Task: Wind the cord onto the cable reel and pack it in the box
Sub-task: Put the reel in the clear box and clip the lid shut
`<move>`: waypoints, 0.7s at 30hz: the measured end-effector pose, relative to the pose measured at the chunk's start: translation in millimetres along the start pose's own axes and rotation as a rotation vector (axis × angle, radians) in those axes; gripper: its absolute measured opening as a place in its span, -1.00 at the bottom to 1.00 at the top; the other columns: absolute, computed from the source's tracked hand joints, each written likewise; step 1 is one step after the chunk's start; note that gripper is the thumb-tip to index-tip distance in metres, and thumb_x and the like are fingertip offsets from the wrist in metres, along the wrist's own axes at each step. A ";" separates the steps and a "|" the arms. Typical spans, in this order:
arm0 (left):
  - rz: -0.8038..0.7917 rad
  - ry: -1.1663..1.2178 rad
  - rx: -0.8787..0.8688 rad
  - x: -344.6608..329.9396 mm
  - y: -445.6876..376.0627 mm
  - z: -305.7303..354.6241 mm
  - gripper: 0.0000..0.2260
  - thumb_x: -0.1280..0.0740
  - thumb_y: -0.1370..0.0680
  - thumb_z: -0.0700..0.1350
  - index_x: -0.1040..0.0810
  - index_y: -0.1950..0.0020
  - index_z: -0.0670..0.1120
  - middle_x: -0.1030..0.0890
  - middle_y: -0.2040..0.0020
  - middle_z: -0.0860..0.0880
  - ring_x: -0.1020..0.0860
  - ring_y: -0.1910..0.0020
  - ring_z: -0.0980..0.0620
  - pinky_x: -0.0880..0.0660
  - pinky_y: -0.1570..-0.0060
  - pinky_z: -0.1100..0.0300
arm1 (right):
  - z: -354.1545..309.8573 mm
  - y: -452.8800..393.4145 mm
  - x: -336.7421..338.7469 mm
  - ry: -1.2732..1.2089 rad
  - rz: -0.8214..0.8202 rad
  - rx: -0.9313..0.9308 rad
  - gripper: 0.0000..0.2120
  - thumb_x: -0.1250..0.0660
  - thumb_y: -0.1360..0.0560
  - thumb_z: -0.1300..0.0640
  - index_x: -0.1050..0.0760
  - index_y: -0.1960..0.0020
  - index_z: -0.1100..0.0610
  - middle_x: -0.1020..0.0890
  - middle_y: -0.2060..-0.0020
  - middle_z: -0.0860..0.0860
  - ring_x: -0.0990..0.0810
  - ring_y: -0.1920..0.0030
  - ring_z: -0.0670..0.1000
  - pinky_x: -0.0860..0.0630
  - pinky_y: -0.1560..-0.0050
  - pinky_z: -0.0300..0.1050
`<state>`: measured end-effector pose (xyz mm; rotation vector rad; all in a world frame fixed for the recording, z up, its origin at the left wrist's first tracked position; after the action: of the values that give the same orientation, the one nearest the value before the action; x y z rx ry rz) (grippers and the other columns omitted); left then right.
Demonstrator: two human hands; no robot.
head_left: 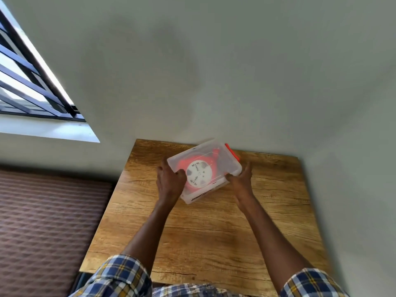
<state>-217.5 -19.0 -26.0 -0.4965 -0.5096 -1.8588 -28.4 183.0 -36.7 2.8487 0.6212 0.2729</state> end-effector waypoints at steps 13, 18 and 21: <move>0.103 0.132 0.032 122.1 -43.2 -78.8 -0.64 -0.13 -0.57 0.06 -0.50 -0.25 -0.08 -0.65 0.06 -0.08 -0.60 0.16 0.06 -0.44 0.29 0.16 | -23.4 11.9 -201.7 0.223 -0.205 -0.062 -0.66 -0.12 -0.72 -0.05 -0.53 -0.34 0.05 -0.70 -0.09 0.07 -0.70 0.00 0.07 -0.67 -0.06 0.10; 0.126 0.013 0.001 132.3 -54.7 -90.0 -0.64 -0.09 -0.54 0.06 -0.49 -0.11 -0.16 -0.60 0.20 -0.12 -0.56 0.21 -0.23 -0.41 0.21 -0.02 | -38.2 -4.3 -247.1 0.255 -0.274 -0.065 -0.64 -0.04 -0.72 -0.04 -0.55 -0.30 0.01 -0.71 -0.06 0.06 -0.70 0.05 0.04 -0.67 0.11 -0.02; 0.118 -0.016 -0.005 131.8 -55.0 -88.9 -0.72 -0.10 -0.59 0.04 -0.45 -0.07 -0.14 -0.54 0.25 -0.04 -0.54 0.25 -0.21 -0.38 0.23 0.00 | -43.0 -11.8 -259.7 0.299 -0.307 -0.073 -0.63 -0.02 -0.73 -0.03 -0.53 -0.34 0.02 -0.68 -0.10 0.05 -0.68 0.06 0.00 -0.59 0.19 -0.14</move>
<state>-319.9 -152.4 -30.8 -0.5340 -0.4766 -1.7453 -274.7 89.5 -33.2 2.6123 1.0674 0.6582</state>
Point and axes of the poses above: each hand's wrist, its own y-axis away from the middle knuckle, its own x-axis out of the back of the hand, z = x × y, the point moved 8 cm from there along -y, towards the middle knuckle
